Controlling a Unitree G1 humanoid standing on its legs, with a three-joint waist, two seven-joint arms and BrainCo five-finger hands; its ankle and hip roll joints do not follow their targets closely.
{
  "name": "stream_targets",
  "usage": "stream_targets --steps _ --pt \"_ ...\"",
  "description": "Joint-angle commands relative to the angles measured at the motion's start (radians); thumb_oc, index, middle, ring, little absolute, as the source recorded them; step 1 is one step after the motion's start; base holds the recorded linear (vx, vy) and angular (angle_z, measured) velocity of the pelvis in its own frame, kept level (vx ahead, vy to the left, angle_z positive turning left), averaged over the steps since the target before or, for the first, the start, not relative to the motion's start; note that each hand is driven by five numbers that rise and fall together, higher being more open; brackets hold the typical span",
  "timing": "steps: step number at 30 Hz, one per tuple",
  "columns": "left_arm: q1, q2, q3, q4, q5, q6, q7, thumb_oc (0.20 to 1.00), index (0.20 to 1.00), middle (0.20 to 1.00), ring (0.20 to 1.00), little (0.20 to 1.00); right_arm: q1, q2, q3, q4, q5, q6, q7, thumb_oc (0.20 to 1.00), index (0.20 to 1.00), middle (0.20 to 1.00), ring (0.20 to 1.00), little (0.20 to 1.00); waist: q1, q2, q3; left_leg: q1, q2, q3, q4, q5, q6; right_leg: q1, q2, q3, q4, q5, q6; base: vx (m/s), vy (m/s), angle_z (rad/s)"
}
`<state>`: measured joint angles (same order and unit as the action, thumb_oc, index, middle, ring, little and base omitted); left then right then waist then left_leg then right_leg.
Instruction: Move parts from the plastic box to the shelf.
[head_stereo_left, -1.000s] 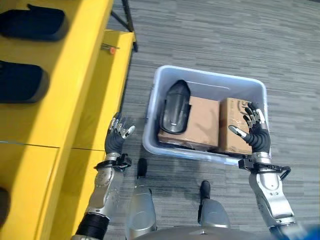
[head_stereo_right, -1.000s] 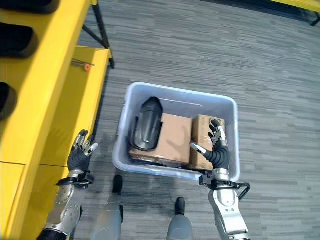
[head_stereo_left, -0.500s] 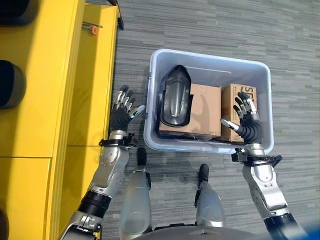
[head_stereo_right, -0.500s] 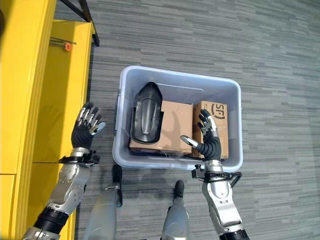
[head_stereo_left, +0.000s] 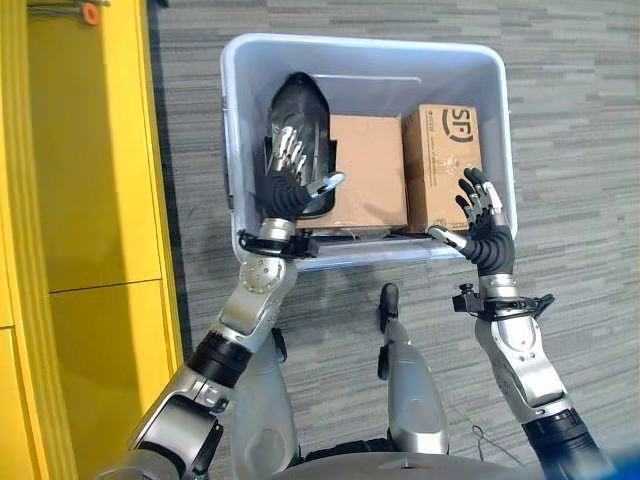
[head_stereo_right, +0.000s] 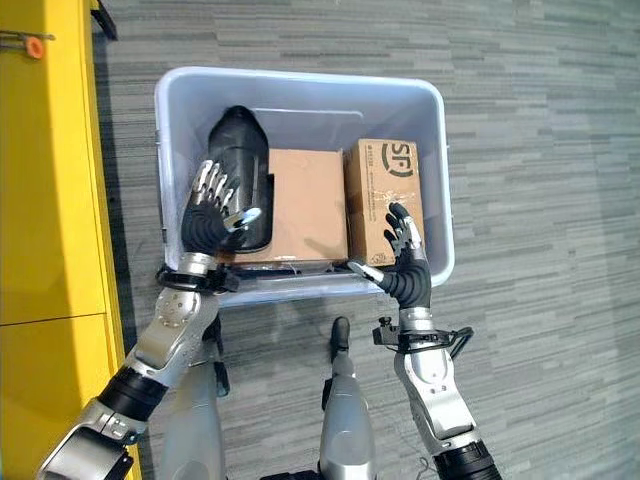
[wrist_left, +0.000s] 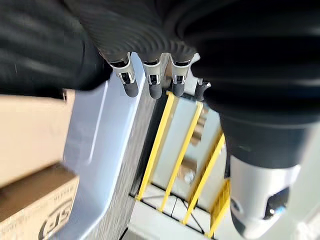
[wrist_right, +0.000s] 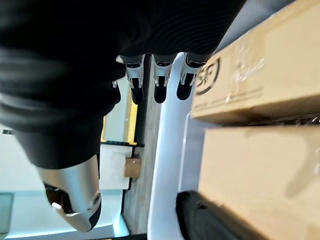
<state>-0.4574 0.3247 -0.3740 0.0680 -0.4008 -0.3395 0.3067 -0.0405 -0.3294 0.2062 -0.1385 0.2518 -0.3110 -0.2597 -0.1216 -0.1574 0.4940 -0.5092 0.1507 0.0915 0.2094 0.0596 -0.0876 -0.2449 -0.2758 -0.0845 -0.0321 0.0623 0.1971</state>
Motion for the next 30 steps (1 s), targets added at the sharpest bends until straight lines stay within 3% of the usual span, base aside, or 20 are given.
stream_targets --steps 1,6,17,30 --pt "-0.045 -0.024 0.019 0.036 0.075 -0.066 0.053 1.0 1.0 1.0 1.0 1.0 -0.014 -0.043 -0.06 -0.071 -0.016 -0.085 -0.031 1.0 1.0 1.0 1.0 1.0 0.009 0.029 -0.053 0.123 0.11 0.006 -0.07 0.028 -0.061 -0.046 -0.053 0.051 0.058 0.083 0.028 -0.02 -0.027 -0.12" --pt "-0.122 -0.005 0.069 0.119 0.177 -0.066 0.198 1.0 1.0 1.0 1.0 1.0 -0.021 -0.047 -0.049 -0.064 -0.008 -0.105 -0.057 1.0 1.0 1.0 1.0 1.0 -0.011 0.018 -0.038 0.098 0.12 0.012 -0.066 0.035 -0.068 -0.079 -0.044 0.06 0.063 0.089 0.026 -0.01 -0.035 -0.09" --pt "-0.195 0.058 0.128 0.205 0.351 -0.034 0.369 1.0 1.0 1.0 1.0 1.0 -0.031 -0.063 -0.037 -0.06 0.003 -0.135 -0.064 1.0 1.0 1.0 1.0 1.0 -0.025 -0.005 -0.023 0.069 0.127 0.012 -0.081 0.049 -0.073 -0.114 -0.03 0.061 0.065 0.091 0.021 0.0 -0.005 -0.01" --pt "-0.191 0.074 0.157 0.222 0.414 -0.019 0.427 1.0 1.0 1.0 1.0 1.0 -0.002 -0.077 -0.037 -0.077 0.016 -0.155 -0.053 1.0 1.0 1.0 1.0 1.0 -0.032 -0.029 -0.014 0.025 0.128 -0.004 -0.078 0.052 -0.077 -0.137 -0.021 0.056 0.054 0.094 0.016 0.0 -0.009 0.01"
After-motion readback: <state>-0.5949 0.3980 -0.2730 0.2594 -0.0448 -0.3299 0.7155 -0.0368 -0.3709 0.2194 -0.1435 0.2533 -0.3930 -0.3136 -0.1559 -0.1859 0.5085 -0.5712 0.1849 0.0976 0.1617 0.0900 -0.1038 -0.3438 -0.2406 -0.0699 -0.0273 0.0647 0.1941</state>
